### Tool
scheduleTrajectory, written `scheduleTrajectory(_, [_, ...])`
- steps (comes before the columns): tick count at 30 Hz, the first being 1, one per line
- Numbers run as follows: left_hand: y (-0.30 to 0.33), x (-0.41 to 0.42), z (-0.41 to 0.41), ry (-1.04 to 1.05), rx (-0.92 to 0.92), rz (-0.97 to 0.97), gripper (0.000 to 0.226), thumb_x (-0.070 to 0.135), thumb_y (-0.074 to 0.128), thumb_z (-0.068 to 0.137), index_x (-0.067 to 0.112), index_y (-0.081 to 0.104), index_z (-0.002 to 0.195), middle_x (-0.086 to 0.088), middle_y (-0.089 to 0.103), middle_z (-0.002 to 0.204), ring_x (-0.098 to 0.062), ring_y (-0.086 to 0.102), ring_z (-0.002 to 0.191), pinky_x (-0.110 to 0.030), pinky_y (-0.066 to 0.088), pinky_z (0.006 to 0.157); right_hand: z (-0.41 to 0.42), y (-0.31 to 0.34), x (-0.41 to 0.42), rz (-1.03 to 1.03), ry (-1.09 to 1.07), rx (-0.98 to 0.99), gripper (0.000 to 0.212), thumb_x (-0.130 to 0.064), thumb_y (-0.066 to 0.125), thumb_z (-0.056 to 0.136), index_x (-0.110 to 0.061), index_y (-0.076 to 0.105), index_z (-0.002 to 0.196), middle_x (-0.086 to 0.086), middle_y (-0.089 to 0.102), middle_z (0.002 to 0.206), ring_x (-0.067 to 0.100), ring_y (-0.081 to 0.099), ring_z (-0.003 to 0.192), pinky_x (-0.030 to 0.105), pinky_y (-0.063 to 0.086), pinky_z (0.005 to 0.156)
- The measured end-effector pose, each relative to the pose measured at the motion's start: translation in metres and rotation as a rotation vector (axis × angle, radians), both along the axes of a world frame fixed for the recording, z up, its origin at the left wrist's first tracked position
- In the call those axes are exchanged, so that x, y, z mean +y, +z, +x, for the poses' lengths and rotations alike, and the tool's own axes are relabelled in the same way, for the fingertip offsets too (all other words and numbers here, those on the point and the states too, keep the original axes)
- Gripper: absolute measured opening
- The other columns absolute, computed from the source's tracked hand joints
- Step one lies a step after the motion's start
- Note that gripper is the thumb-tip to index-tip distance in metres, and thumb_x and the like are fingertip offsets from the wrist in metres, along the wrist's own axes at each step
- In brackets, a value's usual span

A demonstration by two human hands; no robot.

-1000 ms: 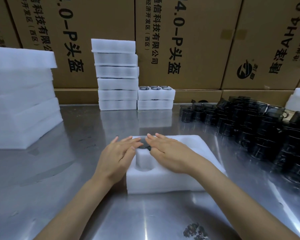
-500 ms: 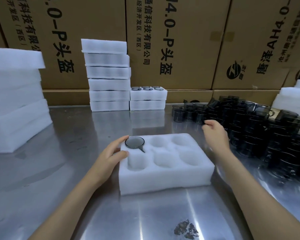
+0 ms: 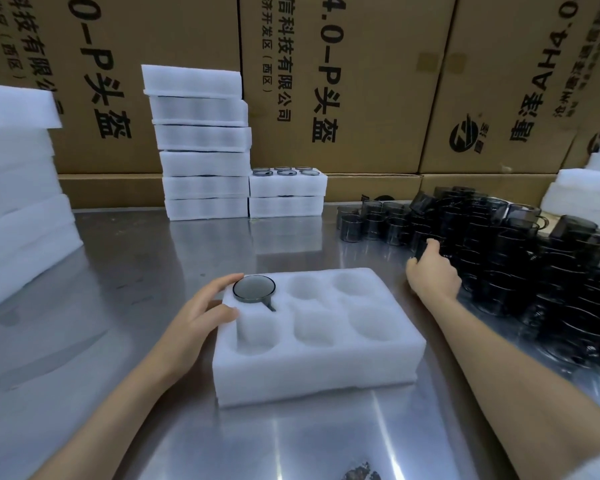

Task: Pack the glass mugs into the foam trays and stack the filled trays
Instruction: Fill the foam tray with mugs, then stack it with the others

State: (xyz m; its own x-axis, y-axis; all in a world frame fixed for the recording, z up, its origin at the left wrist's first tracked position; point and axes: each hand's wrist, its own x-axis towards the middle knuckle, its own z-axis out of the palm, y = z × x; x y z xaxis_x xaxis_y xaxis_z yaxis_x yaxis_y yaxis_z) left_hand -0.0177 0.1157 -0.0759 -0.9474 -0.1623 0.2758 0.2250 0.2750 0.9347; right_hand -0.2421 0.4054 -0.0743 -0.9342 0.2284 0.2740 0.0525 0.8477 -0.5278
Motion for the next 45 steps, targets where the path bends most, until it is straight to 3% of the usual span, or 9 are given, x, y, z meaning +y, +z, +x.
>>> scheduleTrajectory(4, [0.001, 0.0, -0.001, -0.002, 0.006, -0.009, 0.047, 0.021, 0.051, 0.068, 0.031, 0.06, 0.113, 0.017, 0.067, 0.106, -0.001, 0.062, 0.095, -0.007, 0.045, 0.07, 0.001, -0.003, 0.0, -0.015, 0.031, 0.058, 0.032, -0.032, 0.047, 0.095, -0.014, 0.037, 0.12, 0.014, 0.064, 0.099, 0.034, 0.06, 0.086, 0.035, 0.042, 0.069])
scheduleTrajectory(9, [0.002, 0.0, 0.0, 0.013, -0.006, 0.011, 0.047, 0.021, 0.052, 0.067, 0.03, 0.06, 0.113, 0.016, 0.067, 0.106, -0.005, 0.062, 0.097, -0.013, 0.046, 0.074, 0.013, -0.008, -0.002, 0.088, 0.068, 0.138, 0.043, -0.06, 0.049, 0.086, -0.019, 0.038, 0.095, 0.003, 0.058, 0.079, 0.026, 0.049, 0.07, 0.032, 0.034, 0.061])
scheduleTrajectory(14, [0.004, 0.003, 0.001, 0.04, -0.018, 0.001, 0.045, 0.021, 0.049, 0.067, 0.032, 0.061, 0.109, 0.021, 0.067, 0.102, -0.002, 0.062, 0.095, -0.009, 0.045, 0.072, 0.028, -0.01, -0.002, 0.113, 0.132, 0.212, 0.038, -0.061, 0.051, 0.083, -0.023, 0.047, 0.082, -0.003, 0.052, 0.087, 0.023, 0.049, 0.087, 0.032, 0.038, 0.064])
scheduleTrajectory(20, [0.007, 0.006, 0.004, 0.062, -0.026, -0.006, 0.046, 0.022, 0.048, 0.066, 0.032, 0.06, 0.109, 0.022, 0.066, 0.102, 0.003, 0.061, 0.094, -0.009, 0.045, 0.074, 0.047, -0.009, -0.005, -0.153, 0.313, 0.166, 0.019, -0.036, 0.061, 0.082, -0.024, 0.048, 0.088, -0.003, 0.056, 0.094, 0.021, 0.049, 0.092, 0.034, 0.039, 0.068])
scheduleTrajectory(29, [0.011, 0.009, 0.008, 0.053, -0.016, -0.001, 0.049, 0.023, 0.046, 0.067, 0.029, 0.059, 0.113, 0.021, 0.06, 0.112, 0.012, 0.058, 0.092, -0.003, 0.042, 0.07, 0.07, -0.005, -0.014, -0.274, 0.243, 0.115, 0.045, -0.053, 0.066, 0.073, -0.021, 0.035, 0.081, 0.0, 0.054, 0.077, 0.016, 0.045, 0.062, 0.031, 0.032, 0.051])
scheduleTrajectory(34, [0.011, 0.009, 0.008, 0.072, -0.036, -0.019, 0.052, 0.026, 0.046, 0.067, 0.029, 0.057, 0.117, 0.014, 0.057, 0.122, 0.008, 0.055, 0.101, -0.008, 0.042, 0.077, 0.074, 0.018, -0.012, -0.688, 0.357, 0.187, 0.056, -0.018, 0.073, 0.076, -0.024, 0.037, 0.119, -0.001, 0.053, 0.114, 0.02, 0.054, 0.102, 0.043, 0.051, 0.085])
scheduleTrajectory(40, [0.017, 0.01, 0.005, 0.13, -0.034, -0.072, 0.056, 0.029, 0.049, 0.067, 0.03, 0.053, 0.122, 0.008, 0.048, 0.131, -0.001, 0.047, 0.116, -0.011, 0.036, 0.086, 0.107, 0.053, -0.028, -0.677, 0.77, 0.299, 0.039, -0.004, 0.067, 0.079, -0.033, 0.064, 0.104, -0.009, 0.065, 0.1, 0.002, 0.06, 0.092, 0.024, 0.053, 0.077])
scheduleTrajectory(42, [0.024, 0.013, 0.003, 0.181, 0.021, -0.152, 0.048, 0.028, 0.058, 0.076, 0.034, 0.051, 0.123, 0.012, 0.046, 0.132, -0.006, 0.042, 0.124, -0.015, 0.032, 0.09, 0.118, 0.059, -0.039, -0.643, 0.872, 0.297, 0.043, 0.001, 0.065, 0.079, -0.03, 0.062, 0.109, -0.009, 0.065, 0.106, 0.009, 0.06, 0.098, 0.027, 0.053, 0.082])
scheduleTrajectory(45, [0.04, 0.024, 0.003, 0.18, 0.13, -0.278, 0.048, 0.031, 0.069, 0.081, 0.037, 0.05, 0.125, 0.019, 0.048, 0.128, 0.002, 0.045, 0.119, 0.001, 0.032, 0.082, 0.131, 0.063, -0.056, -0.561, 0.969, 0.263, 0.048, -0.008, 0.07, 0.08, -0.031, 0.053, 0.119, -0.01, 0.059, 0.114, 0.012, 0.059, 0.105, 0.025, 0.05, 0.088])
